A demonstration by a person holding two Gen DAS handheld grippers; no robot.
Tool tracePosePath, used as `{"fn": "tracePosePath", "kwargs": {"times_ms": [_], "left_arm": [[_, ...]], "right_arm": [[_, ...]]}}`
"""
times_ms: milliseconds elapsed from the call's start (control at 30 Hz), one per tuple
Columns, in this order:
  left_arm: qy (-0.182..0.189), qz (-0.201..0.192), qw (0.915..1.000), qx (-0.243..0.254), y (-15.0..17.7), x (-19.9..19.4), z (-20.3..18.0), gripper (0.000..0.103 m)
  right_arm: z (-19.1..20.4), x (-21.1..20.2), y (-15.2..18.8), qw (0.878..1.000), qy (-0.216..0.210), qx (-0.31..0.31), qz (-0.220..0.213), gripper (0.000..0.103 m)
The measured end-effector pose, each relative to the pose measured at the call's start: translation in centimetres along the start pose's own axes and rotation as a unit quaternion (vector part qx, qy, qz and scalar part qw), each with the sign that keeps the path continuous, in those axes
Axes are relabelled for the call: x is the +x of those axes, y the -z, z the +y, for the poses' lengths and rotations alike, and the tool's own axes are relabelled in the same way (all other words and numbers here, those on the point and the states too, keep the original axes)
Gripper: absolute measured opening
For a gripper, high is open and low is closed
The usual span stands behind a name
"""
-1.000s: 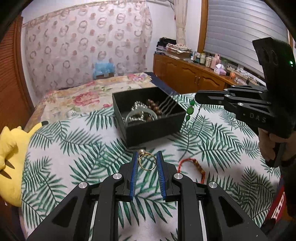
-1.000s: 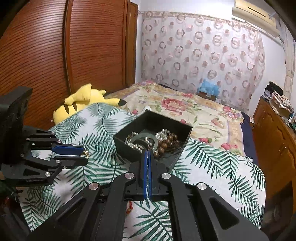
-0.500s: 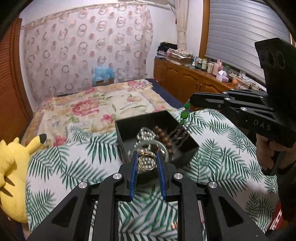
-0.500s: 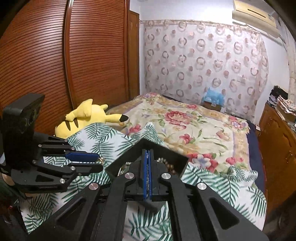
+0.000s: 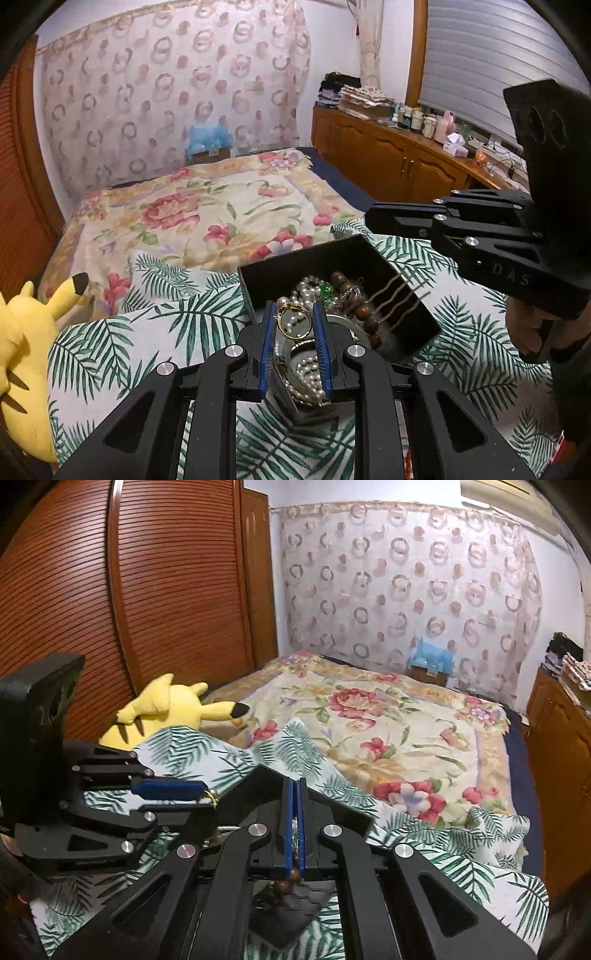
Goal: Organize jewelry
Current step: 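Release the ring into the box with the left tool while the right tool drops the earring in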
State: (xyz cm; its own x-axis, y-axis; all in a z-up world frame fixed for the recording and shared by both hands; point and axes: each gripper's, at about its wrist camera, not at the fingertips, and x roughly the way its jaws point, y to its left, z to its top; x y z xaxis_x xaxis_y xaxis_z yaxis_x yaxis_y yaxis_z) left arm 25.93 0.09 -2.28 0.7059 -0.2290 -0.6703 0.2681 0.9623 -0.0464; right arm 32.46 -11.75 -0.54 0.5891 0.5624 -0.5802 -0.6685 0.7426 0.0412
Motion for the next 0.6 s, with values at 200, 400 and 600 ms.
{"fn": "tracePosePath", "kwargs": {"times_ms": [200,400,600], "left_arm": [[-0.008,0.004,0.9999,0.005,-0.8,1.3,-0.2,0.019],[-0.01,0.015,0.9998,-0.001,-1.5,3.3,0.1,0.019],[-0.013,0.017,0.9997,-0.009,-1.7,3.9,0.1,0.019]], "right_arm": [[-0.7,-0.4,0.4,1.0,0.013,0.003,-0.006,0.003],[-1.4,-1.0,0.0,1.0,0.015,0.012,-0.019,0.003],[-1.5,-1.2,0.3,1.0,0.016,0.015,-0.018,0.003]]}}
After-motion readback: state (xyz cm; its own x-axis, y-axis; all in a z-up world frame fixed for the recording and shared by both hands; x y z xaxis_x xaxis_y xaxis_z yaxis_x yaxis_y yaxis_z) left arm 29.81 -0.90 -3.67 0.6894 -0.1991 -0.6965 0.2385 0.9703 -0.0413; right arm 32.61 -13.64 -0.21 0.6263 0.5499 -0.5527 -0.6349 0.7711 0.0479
